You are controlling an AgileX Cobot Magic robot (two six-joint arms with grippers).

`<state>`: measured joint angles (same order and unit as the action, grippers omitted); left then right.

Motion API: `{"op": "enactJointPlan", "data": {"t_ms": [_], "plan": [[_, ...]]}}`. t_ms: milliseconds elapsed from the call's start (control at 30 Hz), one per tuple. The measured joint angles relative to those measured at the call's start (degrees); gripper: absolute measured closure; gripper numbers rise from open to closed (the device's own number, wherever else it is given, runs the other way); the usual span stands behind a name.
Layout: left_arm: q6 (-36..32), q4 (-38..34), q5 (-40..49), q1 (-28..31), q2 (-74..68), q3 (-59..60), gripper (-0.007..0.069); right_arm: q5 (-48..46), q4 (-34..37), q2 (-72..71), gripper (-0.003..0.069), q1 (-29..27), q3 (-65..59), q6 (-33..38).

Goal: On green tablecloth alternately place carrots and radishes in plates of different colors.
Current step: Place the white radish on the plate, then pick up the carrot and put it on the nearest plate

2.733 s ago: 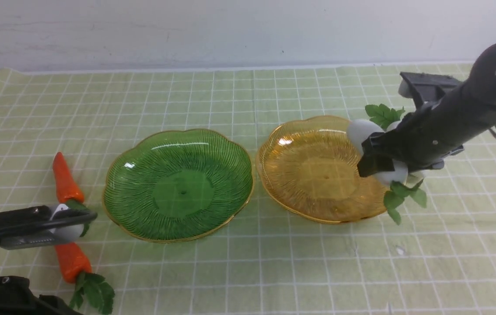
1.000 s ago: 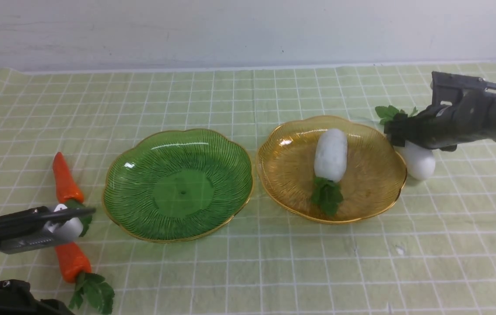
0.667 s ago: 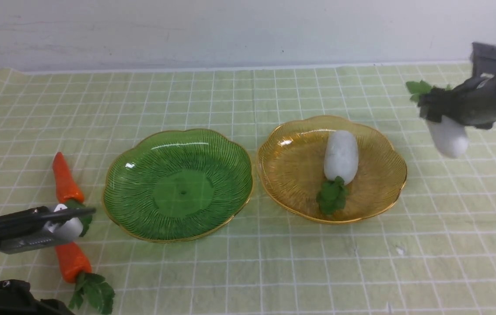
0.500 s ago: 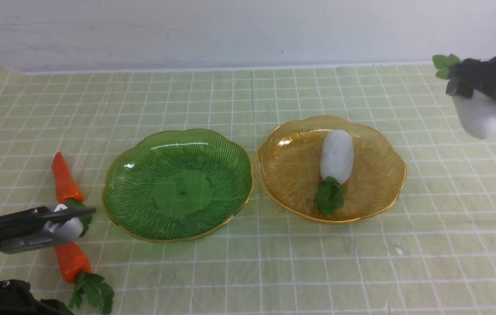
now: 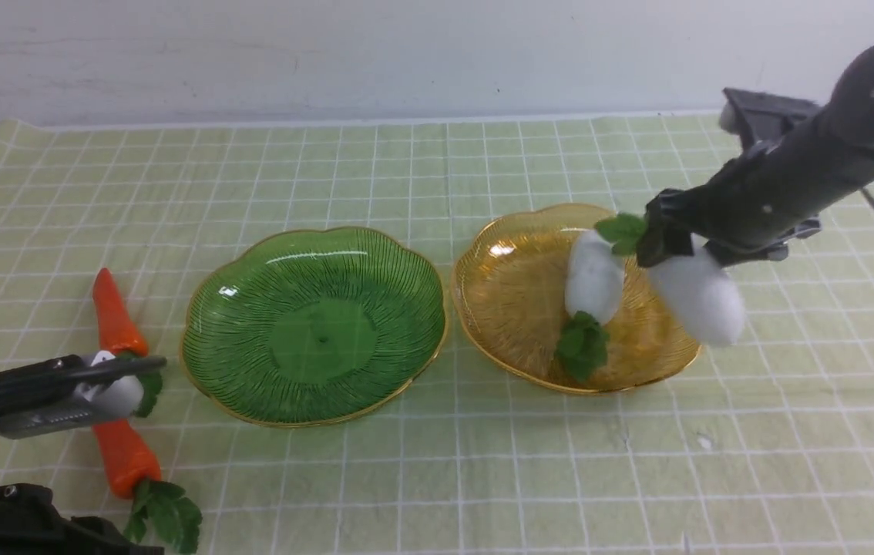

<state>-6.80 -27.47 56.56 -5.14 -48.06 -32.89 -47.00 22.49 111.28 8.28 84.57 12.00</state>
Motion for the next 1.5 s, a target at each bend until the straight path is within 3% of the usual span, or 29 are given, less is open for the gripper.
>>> {"op": "enactJointPlan", "data": {"t_ms": [133, 367, 500, 567, 600, 633, 733, 900, 1000, 1300, 1500], "plan": [[0.0, 0.3, 0.0, 0.0, 0.0, 0.0, 0.0610, -3.9, 0.1, 0.3, -0.0023, 1.2, 0.5, 0.2], [1.2, 3.5, -0.4, 0.0, 0.0, 0.0, 0.0534, -19.3, -1.6, 0.3, 0.0013, 0.9, 6.6, 0.2], [8.0, 11.5, -4.5, 0.0, 0.0, 0.0, 0.0413, -22.9, -4.4, -1.1, 0.0134, 0.8, 9.8, -1.0], [10.1, 13.5, -5.6, 0.0, 0.0, 0.0, 0.0388, -23.1, -4.9, -1.6, 0.0172, 0.8, 9.8, -1.6], [13.3, 16.9, -7.4, 0.0, -0.1, 0.0, 0.0349, -23.2, -5.6, -3.2, 0.0247, 0.8, 9.5, -2.9], [13.8, 16.9, -7.6, 0.0, -0.1, 0.0, 0.0349, -23.2, -5.6, -3.4, 0.0247, 0.8, 9.5, -2.9], [22.5, 26.0, -10.7, 0.0, -0.6, 0.0, 0.0274, -23.2, -5.7, -10.5, 0.0432, 0.8, 4.0, -4.1], [32.8, 34.8, -14.0, 0.0, -4.8, 0.0, 0.0250, -23.4, -5.7, -22.5, 0.0613, 0.8, -8.2, -4.0], [36.9, 38.5, -16.9, 0.0, -9.8, 0.0, 0.0251, -23.5, -5.7, -30.3, 0.0660, 0.8, -16.4, -3.9], [51.9, 43.7, -33.2, 0.0, -28.1, -2.6, 0.0251, -19.2, -8.5, -53.5, 0.0673, 0.8, -38.0, 0.4], [54.2, 44.1, -37.2, 0.0, -35.2, -2.7, 0.0251, -16.0, -8.8, -56.3, 0.0673, 0.8, -40.9, 0.8]]}}
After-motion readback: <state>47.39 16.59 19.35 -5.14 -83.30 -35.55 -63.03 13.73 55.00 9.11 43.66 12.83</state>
